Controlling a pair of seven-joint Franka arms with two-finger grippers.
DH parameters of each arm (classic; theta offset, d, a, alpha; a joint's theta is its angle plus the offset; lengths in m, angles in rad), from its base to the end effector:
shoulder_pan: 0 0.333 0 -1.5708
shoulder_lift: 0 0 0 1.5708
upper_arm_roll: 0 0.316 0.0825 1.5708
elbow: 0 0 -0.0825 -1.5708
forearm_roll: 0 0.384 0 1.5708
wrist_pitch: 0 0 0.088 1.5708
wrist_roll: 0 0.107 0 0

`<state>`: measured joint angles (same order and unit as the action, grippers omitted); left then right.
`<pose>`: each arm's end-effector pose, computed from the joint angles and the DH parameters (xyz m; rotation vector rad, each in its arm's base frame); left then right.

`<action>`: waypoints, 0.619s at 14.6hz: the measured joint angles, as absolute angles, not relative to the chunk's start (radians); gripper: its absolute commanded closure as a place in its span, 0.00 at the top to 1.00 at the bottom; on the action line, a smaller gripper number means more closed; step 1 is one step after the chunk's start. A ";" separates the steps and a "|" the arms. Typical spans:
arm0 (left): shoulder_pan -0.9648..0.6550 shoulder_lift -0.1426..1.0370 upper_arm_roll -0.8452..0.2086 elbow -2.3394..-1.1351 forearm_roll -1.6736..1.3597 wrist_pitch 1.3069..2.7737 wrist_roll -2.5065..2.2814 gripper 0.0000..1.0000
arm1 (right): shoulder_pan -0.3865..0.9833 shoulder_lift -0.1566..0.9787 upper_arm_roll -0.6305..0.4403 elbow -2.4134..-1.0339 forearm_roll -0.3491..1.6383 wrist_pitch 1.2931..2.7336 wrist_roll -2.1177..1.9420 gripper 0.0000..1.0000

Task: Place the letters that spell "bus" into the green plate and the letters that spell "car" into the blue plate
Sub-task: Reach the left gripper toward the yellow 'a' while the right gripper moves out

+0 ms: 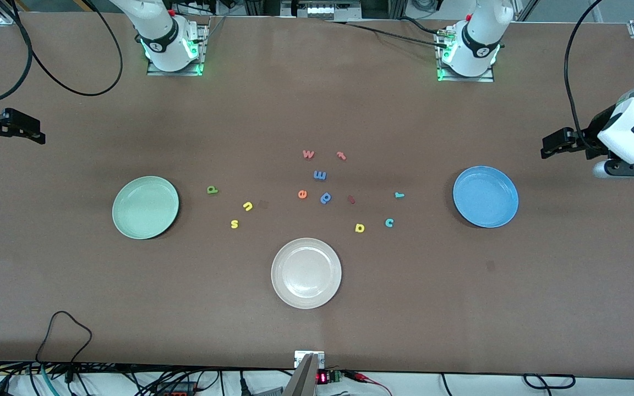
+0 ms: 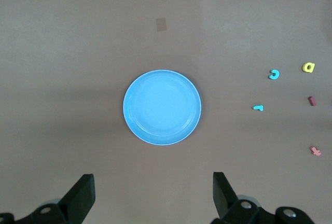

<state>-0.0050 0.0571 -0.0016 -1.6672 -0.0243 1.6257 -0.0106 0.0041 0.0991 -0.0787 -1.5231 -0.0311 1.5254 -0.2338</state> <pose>0.5695 -0.0062 0.5515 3.1144 0.0102 -0.1540 0.5766 -0.0443 0.5872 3.1041 0.2478 -0.1579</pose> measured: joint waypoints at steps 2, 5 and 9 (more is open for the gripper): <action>-0.004 0.056 -0.002 -1.671 -0.024 1.625 -0.011 1.00 | 0.004 0.099 -0.079 -1.523 -0.031 1.525 -0.234 1.00; -0.004 0.056 -0.002 -1.685 -0.024 1.625 -0.011 1.00 | 0.004 0.099 -0.079 -1.523 -0.031 1.527 -0.234 1.00; -0.019 0.120 -0.058 -1.727 -0.024 1.650 -0.007 1.00 | 0.004 0.100 -0.079 -1.526 -0.031 1.527 -0.233 1.00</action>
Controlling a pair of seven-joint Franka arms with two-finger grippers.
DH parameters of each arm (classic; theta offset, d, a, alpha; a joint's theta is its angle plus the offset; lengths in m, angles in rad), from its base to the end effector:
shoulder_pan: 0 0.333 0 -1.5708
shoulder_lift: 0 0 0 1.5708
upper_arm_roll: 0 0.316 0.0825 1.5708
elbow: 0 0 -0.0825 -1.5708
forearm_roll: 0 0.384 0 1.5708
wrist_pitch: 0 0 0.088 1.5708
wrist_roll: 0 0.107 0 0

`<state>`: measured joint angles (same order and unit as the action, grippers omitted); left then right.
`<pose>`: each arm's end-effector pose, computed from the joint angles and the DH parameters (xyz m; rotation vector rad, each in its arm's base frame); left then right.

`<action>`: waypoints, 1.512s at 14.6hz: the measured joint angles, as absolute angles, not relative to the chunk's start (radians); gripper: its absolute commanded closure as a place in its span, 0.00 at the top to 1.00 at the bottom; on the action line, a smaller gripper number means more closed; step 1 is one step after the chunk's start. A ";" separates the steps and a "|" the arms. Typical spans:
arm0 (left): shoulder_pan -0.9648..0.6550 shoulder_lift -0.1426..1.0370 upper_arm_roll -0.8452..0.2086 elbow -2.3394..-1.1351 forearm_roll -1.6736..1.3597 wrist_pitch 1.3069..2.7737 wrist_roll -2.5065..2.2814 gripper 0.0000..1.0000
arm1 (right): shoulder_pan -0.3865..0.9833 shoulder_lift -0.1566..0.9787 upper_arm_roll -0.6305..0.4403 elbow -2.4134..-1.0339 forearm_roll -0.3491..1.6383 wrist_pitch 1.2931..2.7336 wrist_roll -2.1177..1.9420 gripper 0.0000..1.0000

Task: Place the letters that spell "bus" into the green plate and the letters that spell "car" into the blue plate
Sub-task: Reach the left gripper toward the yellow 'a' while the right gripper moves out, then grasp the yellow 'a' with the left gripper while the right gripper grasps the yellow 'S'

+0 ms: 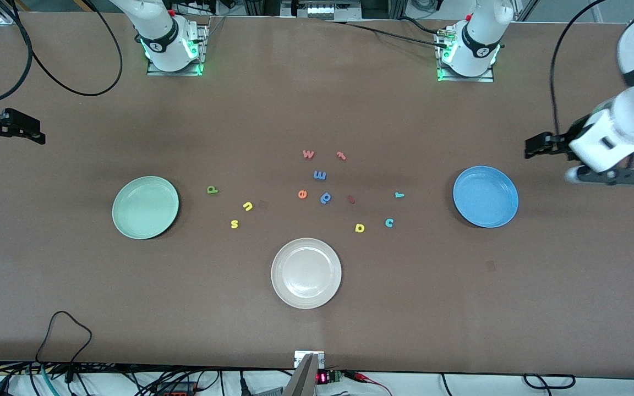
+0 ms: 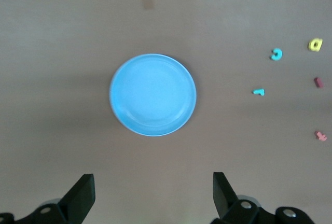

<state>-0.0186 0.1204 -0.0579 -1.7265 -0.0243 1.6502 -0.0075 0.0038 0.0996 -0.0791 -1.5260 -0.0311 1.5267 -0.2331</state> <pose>0.5754 -0.0452 0.4895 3.1021 -0.1008 -0.3077 0.5767 -0.0447 0.5857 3.1044 0.2457 -0.1611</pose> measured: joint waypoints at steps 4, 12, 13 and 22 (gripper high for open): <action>-0.067 0.312 -0.146 -1.733 -0.024 1.787 -0.011 0.84 | 0.006 0.115 -0.076 -1.535 -0.031 1.527 -0.234 1.00; -0.218 0.562 -0.158 -1.709 -0.024 2.126 -0.040 0.74 | 0.024 0.164 -0.067 -1.539 -0.031 1.527 -0.234 1.00; -0.231 0.592 -0.158 -1.686 -0.024 2.154 -0.046 0.72 | 0.031 0.169 -0.066 -1.540 -0.031 1.526 -0.234 1.00; -0.380 0.836 -0.160 -1.385 -0.024 2.180 -0.225 0.59 | 0.111 0.266 -0.063 -1.553 -0.031 1.544 -0.208 1.00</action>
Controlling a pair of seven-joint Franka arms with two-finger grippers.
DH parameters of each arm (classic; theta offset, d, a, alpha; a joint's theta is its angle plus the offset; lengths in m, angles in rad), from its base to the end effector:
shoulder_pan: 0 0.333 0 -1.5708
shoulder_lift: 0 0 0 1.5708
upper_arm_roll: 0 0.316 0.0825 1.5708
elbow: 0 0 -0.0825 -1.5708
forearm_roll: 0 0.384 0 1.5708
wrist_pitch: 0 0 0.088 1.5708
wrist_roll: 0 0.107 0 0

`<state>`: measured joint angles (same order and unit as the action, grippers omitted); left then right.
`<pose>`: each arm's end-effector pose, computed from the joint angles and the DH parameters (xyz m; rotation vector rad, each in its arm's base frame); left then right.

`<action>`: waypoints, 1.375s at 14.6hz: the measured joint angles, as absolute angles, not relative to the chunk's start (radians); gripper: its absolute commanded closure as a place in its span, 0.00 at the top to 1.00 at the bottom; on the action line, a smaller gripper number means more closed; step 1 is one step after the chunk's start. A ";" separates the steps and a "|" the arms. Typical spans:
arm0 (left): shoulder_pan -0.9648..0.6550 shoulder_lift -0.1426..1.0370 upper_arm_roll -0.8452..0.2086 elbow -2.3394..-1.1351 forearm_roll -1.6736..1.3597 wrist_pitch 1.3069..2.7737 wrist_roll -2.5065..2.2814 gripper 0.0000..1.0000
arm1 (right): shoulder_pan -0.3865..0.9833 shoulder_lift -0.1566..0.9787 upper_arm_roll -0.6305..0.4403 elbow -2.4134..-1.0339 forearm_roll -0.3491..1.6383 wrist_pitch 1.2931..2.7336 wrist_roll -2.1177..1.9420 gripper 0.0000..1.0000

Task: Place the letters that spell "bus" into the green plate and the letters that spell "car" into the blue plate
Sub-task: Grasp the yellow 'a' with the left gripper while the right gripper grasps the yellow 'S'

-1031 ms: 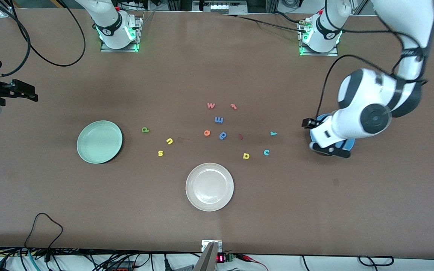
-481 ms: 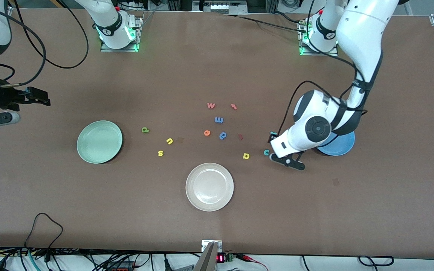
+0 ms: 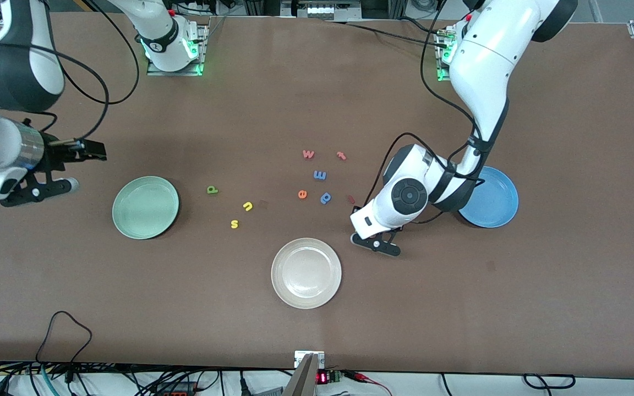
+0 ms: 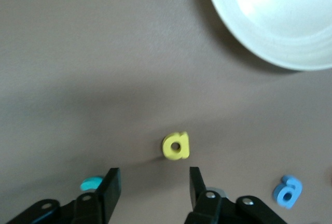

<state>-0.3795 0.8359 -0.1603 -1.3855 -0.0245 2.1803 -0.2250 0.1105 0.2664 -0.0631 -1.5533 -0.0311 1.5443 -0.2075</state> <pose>0.6374 -0.3553 0.2119 2.9981 -0.3770 -0.1235 0.6101 0.0293 0.4750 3.0603 0.3974 -0.4314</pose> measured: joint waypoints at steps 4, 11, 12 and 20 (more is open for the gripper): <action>-0.390 0.885 -0.160 -1.358 -0.024 2.201 -0.289 0.56 | 0.169 0.294 -0.061 -1.616 -0.030 1.649 -0.092 1.00; -0.402 0.917 -0.160 -1.348 -0.024 2.245 -0.307 0.50 | 0.245 0.294 -0.041 -1.810 -0.020 1.908 0.113 1.00; -0.403 0.917 -0.159 -1.348 -0.024 2.245 -0.307 0.49 | 0.253 0.295 -0.029 -1.846 -0.019 1.964 0.155 1.00; -0.412 0.918 -0.149 -1.346 -0.024 2.247 -0.308 0.32 | 0.304 0.390 0.095 -1.986 -0.019 2.336 0.536 1.00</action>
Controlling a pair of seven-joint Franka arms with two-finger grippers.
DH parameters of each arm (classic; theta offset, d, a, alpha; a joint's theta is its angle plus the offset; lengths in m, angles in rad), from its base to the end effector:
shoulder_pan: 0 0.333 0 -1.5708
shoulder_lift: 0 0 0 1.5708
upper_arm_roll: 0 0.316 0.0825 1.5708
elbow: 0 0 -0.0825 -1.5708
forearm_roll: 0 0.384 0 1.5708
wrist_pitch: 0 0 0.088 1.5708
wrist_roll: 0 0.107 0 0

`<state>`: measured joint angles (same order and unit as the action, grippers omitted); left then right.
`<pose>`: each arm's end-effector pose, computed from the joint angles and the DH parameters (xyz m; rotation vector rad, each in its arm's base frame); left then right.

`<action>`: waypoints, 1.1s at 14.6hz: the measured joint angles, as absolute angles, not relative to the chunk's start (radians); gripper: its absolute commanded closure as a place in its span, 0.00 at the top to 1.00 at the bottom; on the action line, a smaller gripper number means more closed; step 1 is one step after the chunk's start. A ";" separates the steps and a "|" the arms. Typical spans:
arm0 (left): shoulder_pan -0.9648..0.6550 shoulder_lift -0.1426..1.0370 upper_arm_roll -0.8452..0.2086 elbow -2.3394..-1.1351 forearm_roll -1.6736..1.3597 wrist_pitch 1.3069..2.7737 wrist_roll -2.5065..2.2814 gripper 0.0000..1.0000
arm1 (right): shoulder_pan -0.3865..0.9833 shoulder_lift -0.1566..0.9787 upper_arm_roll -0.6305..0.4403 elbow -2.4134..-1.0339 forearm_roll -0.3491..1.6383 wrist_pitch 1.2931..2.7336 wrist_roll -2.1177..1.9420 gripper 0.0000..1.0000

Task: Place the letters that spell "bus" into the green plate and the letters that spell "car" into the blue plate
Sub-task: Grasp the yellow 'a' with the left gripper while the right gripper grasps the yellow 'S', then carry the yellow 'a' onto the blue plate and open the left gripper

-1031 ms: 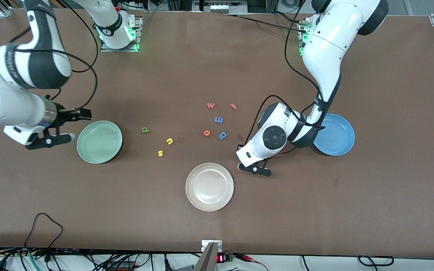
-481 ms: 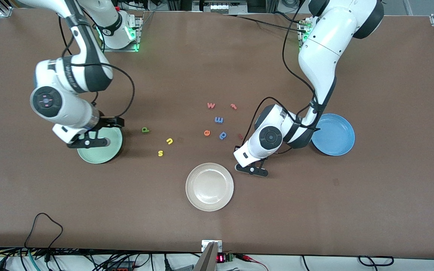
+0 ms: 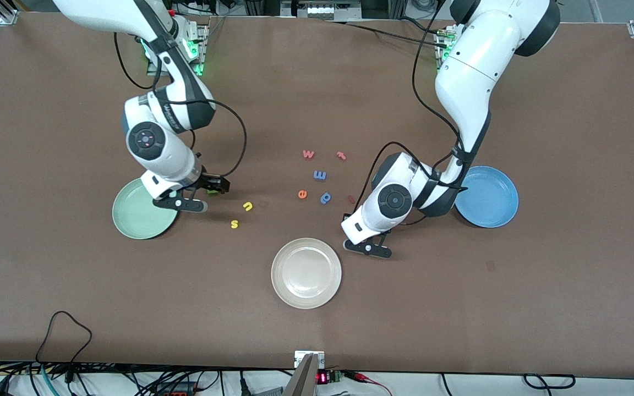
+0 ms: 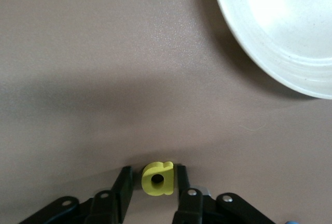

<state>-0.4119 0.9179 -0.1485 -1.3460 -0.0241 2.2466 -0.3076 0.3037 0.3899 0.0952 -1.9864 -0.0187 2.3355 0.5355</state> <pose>0.6358 -0.3717 0.1742 3.0073 -0.2721 -0.0992 0.5589 0.2333 0.2646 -3.1311 0.2035 0.0708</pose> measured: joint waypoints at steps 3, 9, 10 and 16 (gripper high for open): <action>-0.413 0.918 -0.146 -1.346 -0.024 2.247 -0.308 0.23 | 0.318 0.478 0.095 -1.903 -0.019 2.384 0.545 1.00; -0.415 0.918 -0.145 -1.341 -0.024 2.272 -0.308 0.18 | 0.330 0.639 0.090 -1.746 -0.021 2.427 0.544 0.81; -0.410 0.915 -0.143 -1.335 -0.024 2.274 -0.308 0.18 | 0.330 0.654 0.085 -1.743 -0.026 2.437 0.539 0.71; -0.298 0.789 -0.135 -1.331 -0.024 2.056 -0.253 0.16 | 0.331 0.680 0.075 -1.738 -0.041 2.448 0.485 0.51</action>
